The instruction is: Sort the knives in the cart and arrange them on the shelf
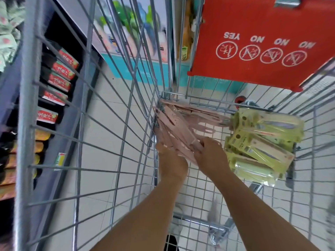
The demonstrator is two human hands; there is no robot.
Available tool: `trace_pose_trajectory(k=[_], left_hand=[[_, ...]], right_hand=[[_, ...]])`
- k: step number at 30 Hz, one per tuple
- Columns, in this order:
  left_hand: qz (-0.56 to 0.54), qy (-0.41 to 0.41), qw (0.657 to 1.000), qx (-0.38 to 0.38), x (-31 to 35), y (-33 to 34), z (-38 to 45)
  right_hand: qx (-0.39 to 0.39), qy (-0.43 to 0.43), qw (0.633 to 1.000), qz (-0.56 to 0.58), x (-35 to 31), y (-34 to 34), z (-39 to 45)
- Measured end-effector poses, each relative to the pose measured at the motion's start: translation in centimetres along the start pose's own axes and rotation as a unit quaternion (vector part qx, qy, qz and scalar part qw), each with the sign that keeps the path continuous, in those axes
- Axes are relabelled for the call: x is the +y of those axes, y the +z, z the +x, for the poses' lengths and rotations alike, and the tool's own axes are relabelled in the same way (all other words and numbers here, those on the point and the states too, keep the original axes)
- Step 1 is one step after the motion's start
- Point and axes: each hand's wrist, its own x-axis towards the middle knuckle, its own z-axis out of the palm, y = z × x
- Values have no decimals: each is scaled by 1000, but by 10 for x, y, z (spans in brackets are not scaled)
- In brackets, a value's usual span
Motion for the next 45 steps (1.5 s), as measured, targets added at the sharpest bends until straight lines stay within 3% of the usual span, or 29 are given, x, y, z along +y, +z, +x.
trace_pose_trajectory(k=[2, 5, 8, 15, 19, 23, 37, 45], left_hand=[[-30, -38, 999, 15, 2, -3, -3], [1, -29, 999, 40, -2, -5, -3], [-40, -36, 997, 55, 1, -1, -5], [-159, -98, 979, 76, 16, 15, -19], [-75, -17, 995, 62, 11, 20, -28], [-49, 48, 996, 48, 23, 23, -15], [12, -47, 998, -29, 38, 11, -5], [94, 34, 994, -41, 36, -27, -49]], right_hand=[[-6, 15, 1000, 26, 3, 0, -1], [4, 42, 999, 17, 6, -1, -3], [9, 71, 996, 54, 7, -2, -6], [71, 45, 995, 54, 8, -1, -10], [131, 75, 981, 120, 9, -3, -12], [105, 76, 984, 125, 8, -5, -8], [14, 88, 987, 130, -4, -9, -13], [36, 70, 993, 93, -23, -22, -50]])
